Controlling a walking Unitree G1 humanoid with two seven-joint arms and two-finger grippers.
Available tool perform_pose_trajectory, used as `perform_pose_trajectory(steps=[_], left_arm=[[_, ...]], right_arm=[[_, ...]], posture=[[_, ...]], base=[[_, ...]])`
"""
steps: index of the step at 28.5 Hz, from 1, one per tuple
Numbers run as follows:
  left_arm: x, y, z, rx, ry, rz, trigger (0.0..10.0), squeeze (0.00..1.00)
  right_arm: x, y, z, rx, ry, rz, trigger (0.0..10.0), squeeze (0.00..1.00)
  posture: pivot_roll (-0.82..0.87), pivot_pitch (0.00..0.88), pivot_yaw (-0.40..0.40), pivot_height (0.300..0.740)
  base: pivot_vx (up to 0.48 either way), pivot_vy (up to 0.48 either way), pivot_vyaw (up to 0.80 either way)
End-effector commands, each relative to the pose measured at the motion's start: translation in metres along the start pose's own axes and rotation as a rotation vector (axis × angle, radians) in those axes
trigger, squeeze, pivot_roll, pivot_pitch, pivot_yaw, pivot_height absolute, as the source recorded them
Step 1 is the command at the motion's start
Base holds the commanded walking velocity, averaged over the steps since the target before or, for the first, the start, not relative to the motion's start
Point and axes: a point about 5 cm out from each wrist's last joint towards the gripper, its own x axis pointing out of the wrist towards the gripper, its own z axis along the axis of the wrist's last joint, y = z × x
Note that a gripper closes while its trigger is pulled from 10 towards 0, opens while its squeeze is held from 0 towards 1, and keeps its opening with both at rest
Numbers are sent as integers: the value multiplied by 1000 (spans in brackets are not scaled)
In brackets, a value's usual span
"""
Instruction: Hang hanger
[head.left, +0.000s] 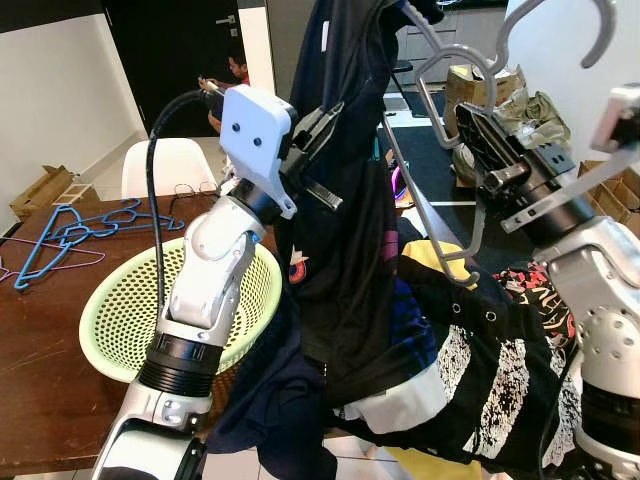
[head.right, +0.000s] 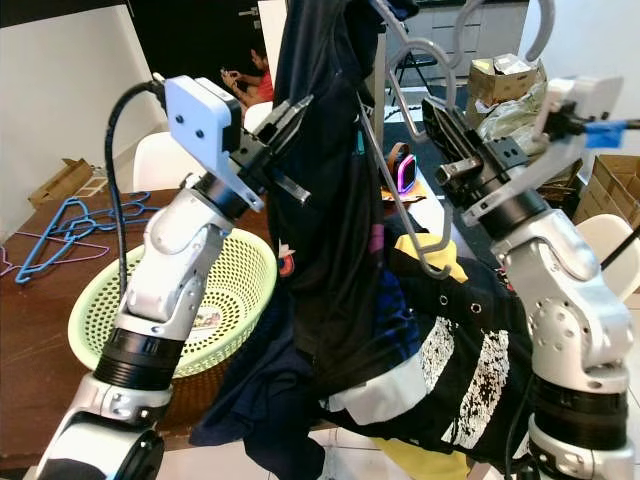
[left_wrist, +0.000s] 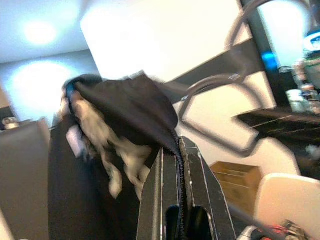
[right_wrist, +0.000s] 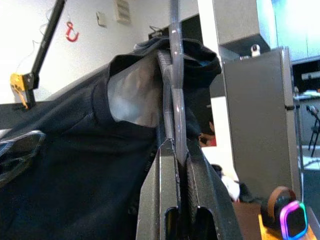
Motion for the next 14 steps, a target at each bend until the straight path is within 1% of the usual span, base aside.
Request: perform_pose_trajectory(steps=[1, 2, 3, 4, 5, 6, 11, 13, 14], left_arm=[[0, -9, 1, -33, -4, -49, 0, 0], [0, -23, 1, -72, -7, -113, 0, 0], [0, -23, 1, -72, -7, -113, 0, 0], [-1, -34, 1, -106, -6, -156, 0, 0], [-3, -41, 1, -131, -3, -175, 0, 0], [-5, -43, 1, -151, -2, -176, 0, 0], [-7, -43, 1, -173, -4, -164, 0, 0], [-7, -41, 6, -238, -29, -162, 0, 0], [-6, -46, 10, -283, -48, -178, 0, 0]], right_arm=[[6, -1, 0, -22, -3, -34, 10000, 0], [10, -3, -4, -21, 14, -70, 10000, 0], [10, -3, -4, -21, 14, -70, 10000, 0], [13, -5, -6, -17, 20, -98, 10000, 0], [15, -8, -7, -15, 24, -127, 10000, 0], [16, -12, -7, -6, 24, -154, 10000, 0], [16, -17, -7, 0, 25, -191, 10000, 0], [17, -20, -9, 4, 33, -230, 10000, 0], [17, -22, -10, 10, 34, -245, 10000, 0]], posture=[[-40, 0, 36, 740], [-33, 0, 31, 740], [-33, 0, 31, 740], [-30, 0, 28, 740], [-29, 0, 27, 740], [-29, 0, 25, 740], [-28, 0, 24, 740], [-26, 0, 24, 740], [-25, 0, 25, 740]], base=[[0, 0, 0], [0, 0, 0], [0, 0, 0], [0, 0, 0], [0, 0, 0], [0, 0, 0], [0, 0, 0], [0, 0, 0], [0, 0, 0]])
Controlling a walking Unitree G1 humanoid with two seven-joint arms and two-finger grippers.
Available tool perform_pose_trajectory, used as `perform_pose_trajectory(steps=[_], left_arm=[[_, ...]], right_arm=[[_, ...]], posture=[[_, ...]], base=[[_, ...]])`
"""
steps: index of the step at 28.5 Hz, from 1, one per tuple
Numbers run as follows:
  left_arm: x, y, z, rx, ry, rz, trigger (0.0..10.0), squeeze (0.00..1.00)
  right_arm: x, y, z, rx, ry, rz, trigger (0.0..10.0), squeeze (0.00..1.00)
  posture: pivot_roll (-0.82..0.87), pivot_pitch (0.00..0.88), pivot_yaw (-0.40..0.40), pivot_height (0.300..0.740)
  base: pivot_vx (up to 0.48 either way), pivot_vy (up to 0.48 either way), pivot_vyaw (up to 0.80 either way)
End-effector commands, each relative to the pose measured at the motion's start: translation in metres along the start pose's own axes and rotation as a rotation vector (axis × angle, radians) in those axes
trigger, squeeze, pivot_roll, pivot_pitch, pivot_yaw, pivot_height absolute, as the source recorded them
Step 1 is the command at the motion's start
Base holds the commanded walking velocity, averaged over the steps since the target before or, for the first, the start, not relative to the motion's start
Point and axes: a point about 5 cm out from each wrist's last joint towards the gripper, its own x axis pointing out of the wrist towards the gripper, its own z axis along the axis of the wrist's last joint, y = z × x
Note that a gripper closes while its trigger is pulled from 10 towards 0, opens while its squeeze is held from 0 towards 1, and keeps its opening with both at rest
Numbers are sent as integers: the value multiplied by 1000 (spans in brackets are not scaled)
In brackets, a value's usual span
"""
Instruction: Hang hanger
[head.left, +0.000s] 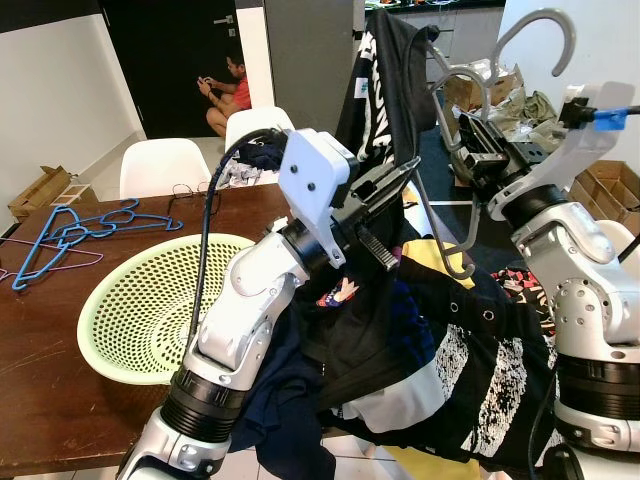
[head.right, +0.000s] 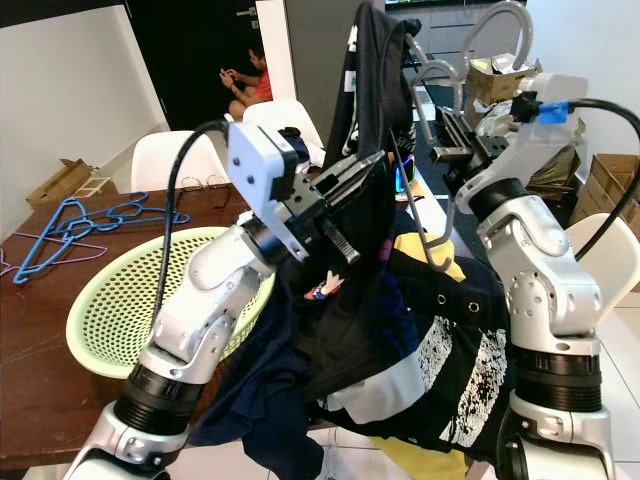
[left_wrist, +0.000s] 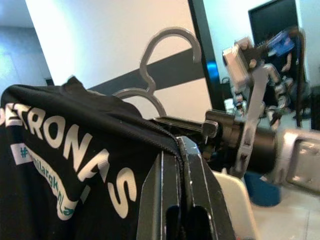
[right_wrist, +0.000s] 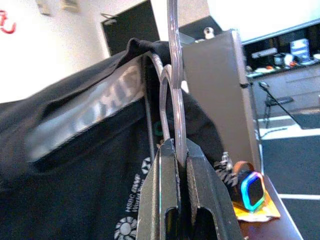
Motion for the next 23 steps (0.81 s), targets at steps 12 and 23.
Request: perform_pose_trajectory(steps=[12, 23], left_arm=[[2, -51, 20, -328, -131, -273, 0, 0], [-30, -59, 0, -414, 62, -445, 0, 0]], right_arm=[[1, -9, -21, -46, 168, -65, 10000, 0], [0, -21, -33, -61, 305, -71, 10000, 0]], posture=[[-23, 0, 18, 740], [-16, 0, 15, 740]], base=[[0, 0, 0], [0, 0, 0]])
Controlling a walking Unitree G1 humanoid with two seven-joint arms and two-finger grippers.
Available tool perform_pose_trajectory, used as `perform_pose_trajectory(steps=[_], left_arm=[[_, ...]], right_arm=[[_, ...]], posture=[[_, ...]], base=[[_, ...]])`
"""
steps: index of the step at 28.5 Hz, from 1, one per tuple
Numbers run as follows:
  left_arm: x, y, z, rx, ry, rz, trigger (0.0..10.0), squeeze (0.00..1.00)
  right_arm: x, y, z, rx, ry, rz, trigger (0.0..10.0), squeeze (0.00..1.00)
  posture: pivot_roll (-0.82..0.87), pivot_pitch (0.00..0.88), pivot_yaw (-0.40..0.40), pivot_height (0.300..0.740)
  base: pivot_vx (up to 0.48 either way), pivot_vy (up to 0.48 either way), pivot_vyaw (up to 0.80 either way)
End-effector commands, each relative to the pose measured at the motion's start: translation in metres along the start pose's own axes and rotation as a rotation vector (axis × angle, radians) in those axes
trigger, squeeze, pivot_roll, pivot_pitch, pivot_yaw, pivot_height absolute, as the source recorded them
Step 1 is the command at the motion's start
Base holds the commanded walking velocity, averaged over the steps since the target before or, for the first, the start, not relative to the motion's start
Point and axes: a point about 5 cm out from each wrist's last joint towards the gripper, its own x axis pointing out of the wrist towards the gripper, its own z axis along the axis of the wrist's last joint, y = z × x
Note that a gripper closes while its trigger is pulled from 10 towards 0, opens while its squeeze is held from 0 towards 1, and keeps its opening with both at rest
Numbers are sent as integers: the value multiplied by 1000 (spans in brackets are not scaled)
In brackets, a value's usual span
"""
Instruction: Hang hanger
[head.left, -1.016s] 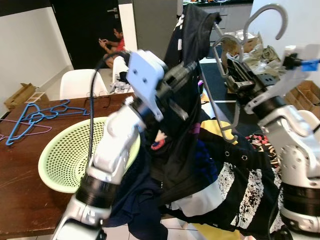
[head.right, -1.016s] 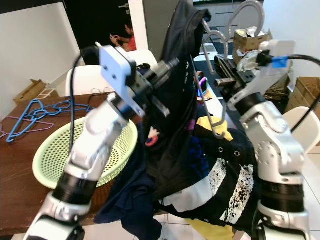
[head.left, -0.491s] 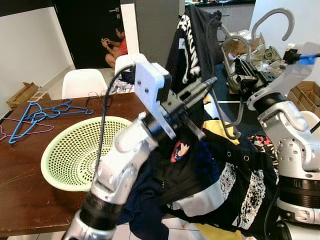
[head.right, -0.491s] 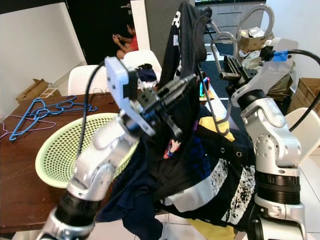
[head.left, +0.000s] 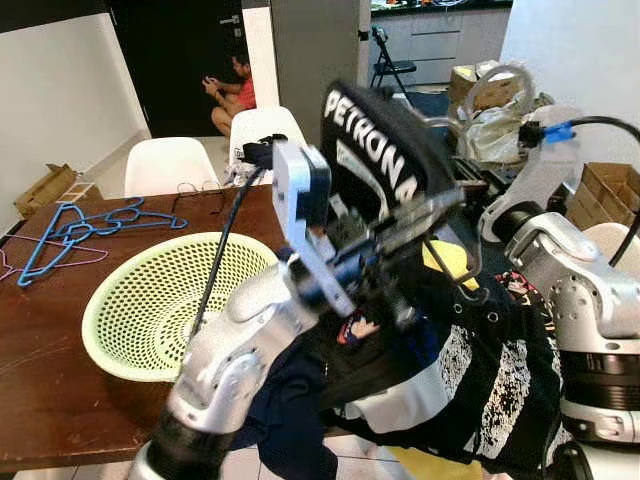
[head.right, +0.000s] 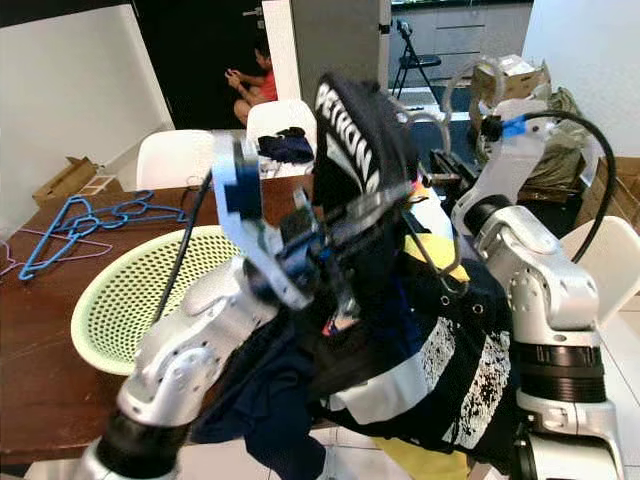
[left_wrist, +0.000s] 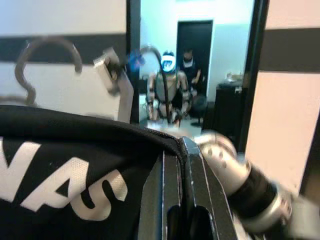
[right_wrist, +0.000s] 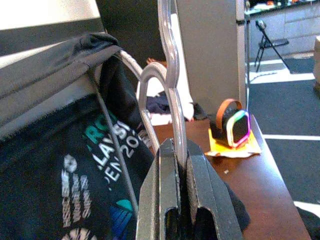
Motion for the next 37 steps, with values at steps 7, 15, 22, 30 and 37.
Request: perform_pose_trajectory(steps=[7, 15, 22, 30, 37], left_arm=[[-18, -16, -49, 71, 331, -155, 0, 0], [-25, -26, -69, 78, 466, -210, 824, 0], [-26, 2, -58, 158, 493, -37, 10000, 1000], [-26, 27, -13, 258, 416, 82, 10000, 1000], [-15, 43, 27, 315, 215, 194, 10000, 1000]], right_arm=[[1, -9, 30, 184, -216, -22, 10000, 0], [-6, -16, 49, 293, -386, -39, 10000, 0], [-14, -9, 59, 192, -474, 10, 10000, 0], [-18, 6, 60, 35, -518, 70, 10000, 0], [-20, 17, 58, 26, -548, 158, 10000, 0]], posture=[[-13, 0, 14, 740], [-13, 0, 15, 740], [-10, 0, 20, 740], [-4, 0, 24, 740], [-6, 0, 25, 740]], base=[[0, 0, 0], [0, 0, 0], [0, 0, 0], [0, 0, 0], [0, 0, 0]])
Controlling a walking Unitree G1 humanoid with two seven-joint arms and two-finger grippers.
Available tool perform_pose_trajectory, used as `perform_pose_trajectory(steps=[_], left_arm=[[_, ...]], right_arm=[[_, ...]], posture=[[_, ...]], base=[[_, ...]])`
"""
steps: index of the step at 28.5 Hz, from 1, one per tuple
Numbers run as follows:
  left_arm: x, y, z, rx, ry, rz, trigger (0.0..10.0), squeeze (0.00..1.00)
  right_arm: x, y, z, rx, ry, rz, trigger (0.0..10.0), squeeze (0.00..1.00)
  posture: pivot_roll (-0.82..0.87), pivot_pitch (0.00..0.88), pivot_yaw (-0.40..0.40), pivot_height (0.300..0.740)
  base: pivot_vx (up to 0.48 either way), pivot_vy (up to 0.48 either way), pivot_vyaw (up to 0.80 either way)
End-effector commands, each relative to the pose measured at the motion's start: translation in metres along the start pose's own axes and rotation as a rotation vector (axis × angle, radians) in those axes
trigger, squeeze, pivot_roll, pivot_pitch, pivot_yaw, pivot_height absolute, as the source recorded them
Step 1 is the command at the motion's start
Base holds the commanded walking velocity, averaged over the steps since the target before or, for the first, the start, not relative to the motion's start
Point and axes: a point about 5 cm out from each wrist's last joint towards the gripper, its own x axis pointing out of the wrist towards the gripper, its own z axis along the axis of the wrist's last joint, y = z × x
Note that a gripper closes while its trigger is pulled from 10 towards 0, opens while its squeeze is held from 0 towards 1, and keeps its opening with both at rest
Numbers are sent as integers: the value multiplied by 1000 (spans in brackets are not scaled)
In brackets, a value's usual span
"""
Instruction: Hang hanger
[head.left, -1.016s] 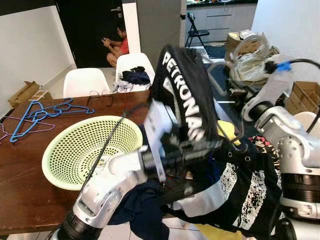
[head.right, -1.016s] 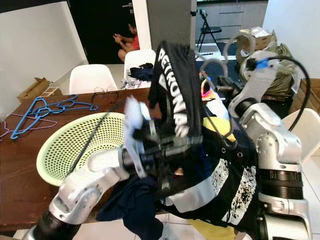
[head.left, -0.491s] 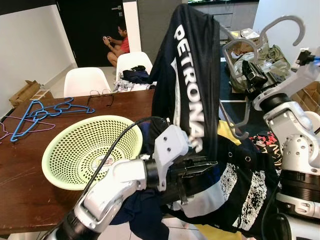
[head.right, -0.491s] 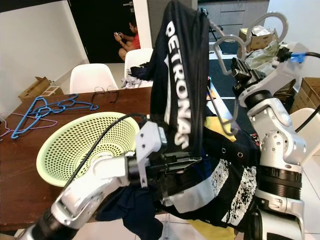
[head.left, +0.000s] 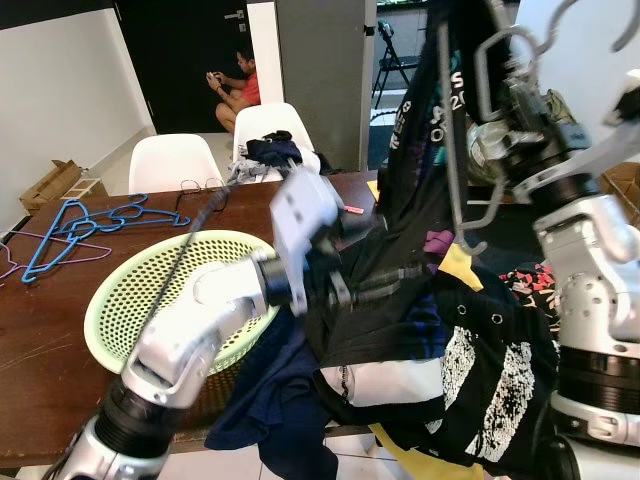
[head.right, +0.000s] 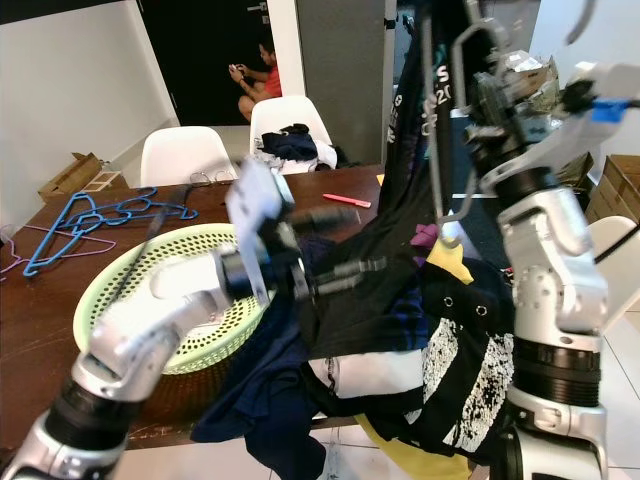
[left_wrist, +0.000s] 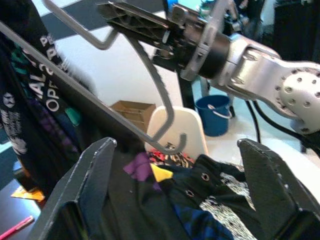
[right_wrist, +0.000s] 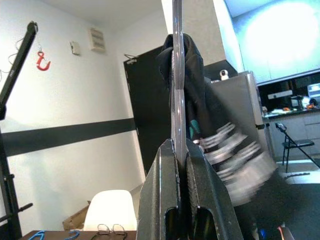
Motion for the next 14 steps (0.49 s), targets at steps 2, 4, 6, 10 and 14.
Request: perform_pose_trajectory(steps=[2, 4, 6, 10, 14], left_arm=[[-1, 3, 0, -6, -5, 19, 10000, 1000], [0, 12, 7, 26, -36, 84, 10000, 1000], [0, 28, 21, 86, -80, 189, 10000, 1000], [-17, 71, 65, 428, -122, 477, 10000, 0], [-36, 95, 86, 644, -91, 607, 10000, 0]], right_arm=[[1, 5, 8, -1, -57, 29, 10000, 0], [0, 6, 10, -4, -72, 40, 10000, 0], [-1, 6, 11, -10, -81, 54, 10000, 0], [-7, 7, 16, -10, -93, 119, 10000, 0], [-17, 17, 17, 36, -81, 236, 10000, 0]], posture=[[-6, 0, 25, 740], [-7, 0, 25, 740], [-7, 0, 25, 740], [-7, 0, 23, 740], [-7, 0, 23, 740]], base=[[0, 0, 0], [0, 0, 0], [0, 0, 0], [0, 0, 0], [0, 0, 0]])
